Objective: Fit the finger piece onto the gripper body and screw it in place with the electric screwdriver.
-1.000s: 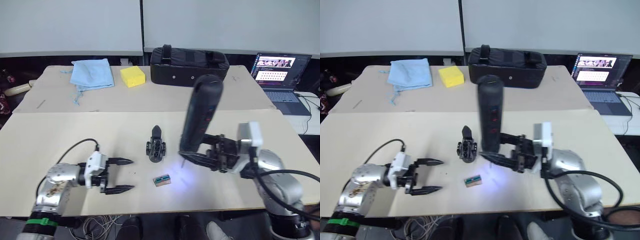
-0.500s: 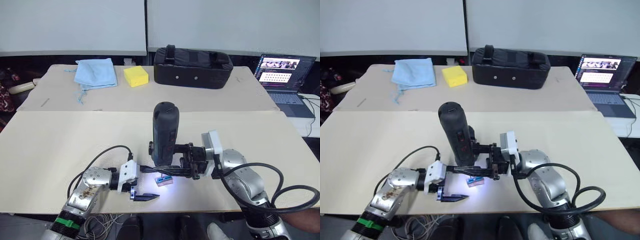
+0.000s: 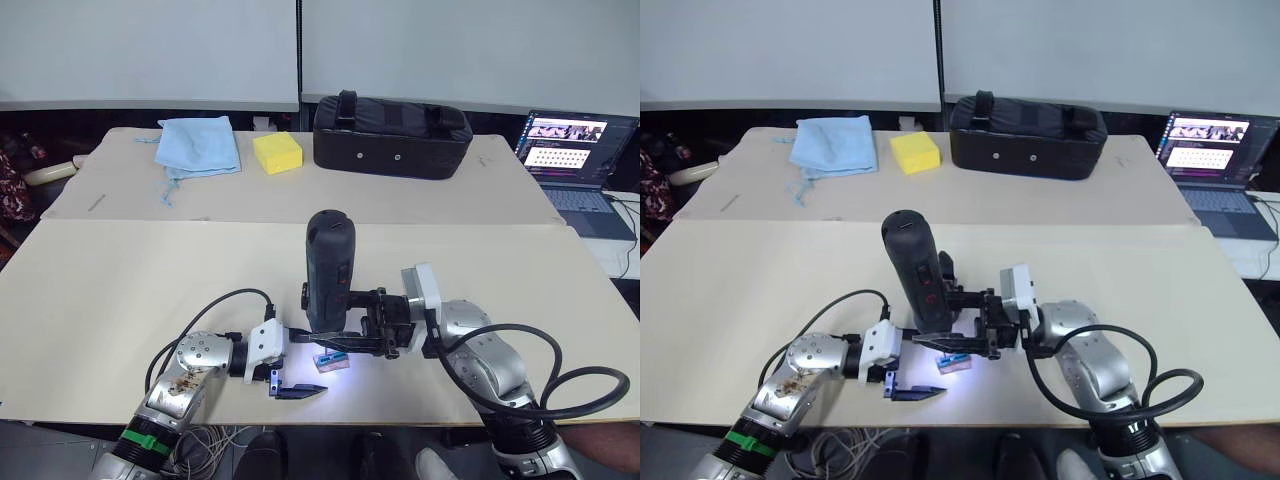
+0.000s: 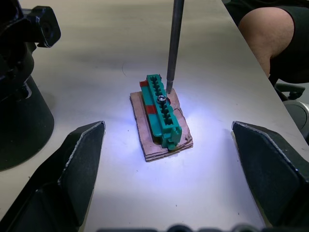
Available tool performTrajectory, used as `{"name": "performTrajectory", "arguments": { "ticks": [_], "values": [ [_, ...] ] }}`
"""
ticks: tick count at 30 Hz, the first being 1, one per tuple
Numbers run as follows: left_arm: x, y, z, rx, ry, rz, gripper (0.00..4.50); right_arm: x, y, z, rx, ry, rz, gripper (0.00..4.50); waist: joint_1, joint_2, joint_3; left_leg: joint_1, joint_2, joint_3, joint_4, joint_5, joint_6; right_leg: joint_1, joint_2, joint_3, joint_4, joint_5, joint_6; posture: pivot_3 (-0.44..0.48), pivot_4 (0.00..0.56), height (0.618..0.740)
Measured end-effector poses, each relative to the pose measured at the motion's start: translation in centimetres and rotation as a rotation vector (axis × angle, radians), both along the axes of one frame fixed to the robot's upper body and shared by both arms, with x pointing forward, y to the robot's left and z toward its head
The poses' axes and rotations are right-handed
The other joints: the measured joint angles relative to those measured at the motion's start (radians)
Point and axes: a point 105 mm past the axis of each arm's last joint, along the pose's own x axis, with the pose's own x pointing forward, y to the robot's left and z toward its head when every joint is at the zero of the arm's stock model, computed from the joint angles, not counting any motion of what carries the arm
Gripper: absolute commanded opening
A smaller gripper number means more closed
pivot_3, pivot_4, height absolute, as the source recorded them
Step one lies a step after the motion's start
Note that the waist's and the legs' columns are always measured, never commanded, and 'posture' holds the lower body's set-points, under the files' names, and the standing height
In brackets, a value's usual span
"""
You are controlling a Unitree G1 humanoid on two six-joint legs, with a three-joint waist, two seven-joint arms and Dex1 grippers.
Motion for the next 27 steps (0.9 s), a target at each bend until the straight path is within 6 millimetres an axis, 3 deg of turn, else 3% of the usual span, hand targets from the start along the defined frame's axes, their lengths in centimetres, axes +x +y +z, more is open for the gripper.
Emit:
{"name": "performTrajectory", "arguments": {
  "ticks": [27],
  "values": [
    [-0.07, -0.05, -0.13, -0.002, 0.005, 0.016, 4.47, 0.68, -0.54, -0.84, -0.026, 0.013, -0.024, 1.90, 0.000, 0.001, -0.001, 0.003, 0.000, 0.000, 0.000, 0.000, 0.000, 0.002, 0.000, 0.000, 0.000, 0.000, 0.000, 0.000, 0.150, 0.740]
  ]
}}
